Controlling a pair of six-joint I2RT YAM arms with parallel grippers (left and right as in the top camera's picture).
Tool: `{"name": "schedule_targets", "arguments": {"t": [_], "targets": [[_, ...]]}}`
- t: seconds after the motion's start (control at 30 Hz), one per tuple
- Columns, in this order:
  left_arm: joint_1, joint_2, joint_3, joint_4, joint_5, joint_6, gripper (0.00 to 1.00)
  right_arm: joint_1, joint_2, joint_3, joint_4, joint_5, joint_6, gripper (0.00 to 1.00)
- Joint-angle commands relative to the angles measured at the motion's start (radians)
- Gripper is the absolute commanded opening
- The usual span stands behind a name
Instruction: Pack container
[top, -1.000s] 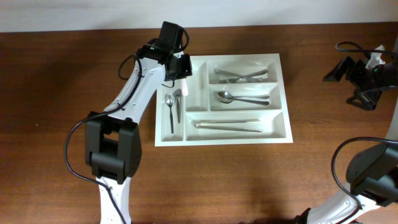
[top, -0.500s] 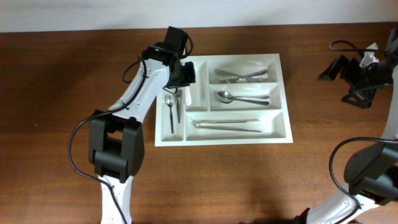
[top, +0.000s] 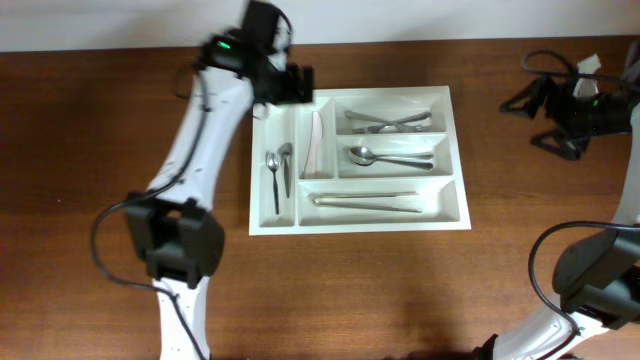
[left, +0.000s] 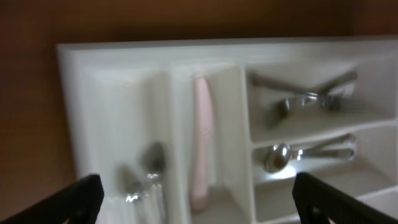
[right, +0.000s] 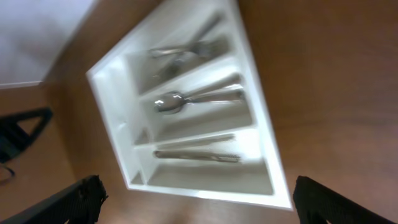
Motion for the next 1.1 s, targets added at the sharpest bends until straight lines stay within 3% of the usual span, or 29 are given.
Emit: {"name": "schedule_targets", "arguments": {"t": [0.0, 0.17, 0.3, 0.53, 0.77, 1.07], "targets": [[0.078, -0.105, 0.142, -0.088, -0.120, 0.084, 0.99, 0.052, -0.007, 0.123, 0.003, -0.130, -0.121, 0.99], [0.151, -0.182, 0.216, -0.190, -0.164, 0.088, 0.99, 0.157, -0.026, 0.325, 0.003, 0.076, -0.128, 0.99], [0.189, -0.260, 0.217, -0.227, -0.212, 0.161, 0.99, 0.232, -0.029, 0.516, 0.003, 0.192, -0.129, 0.99], [0.195, -0.429, 0.217, -0.352, -0.549, 0.169, 0.99, 0.308, -0.075, 0.804, -0.109, 0.215, -0.132, 0.99], [0.195, -0.548, 0.217, -0.406, -0.587, 0.169, 0.99, 0.317, -0.189, 0.875, -0.166, 0.220, -0.130, 0.99], [0.195, -0.567, 0.217, -0.454, -0.586, 0.169, 0.99, 0.317, -0.235, 0.874, -0.229, 0.215, -0.123, 0.99]]}}
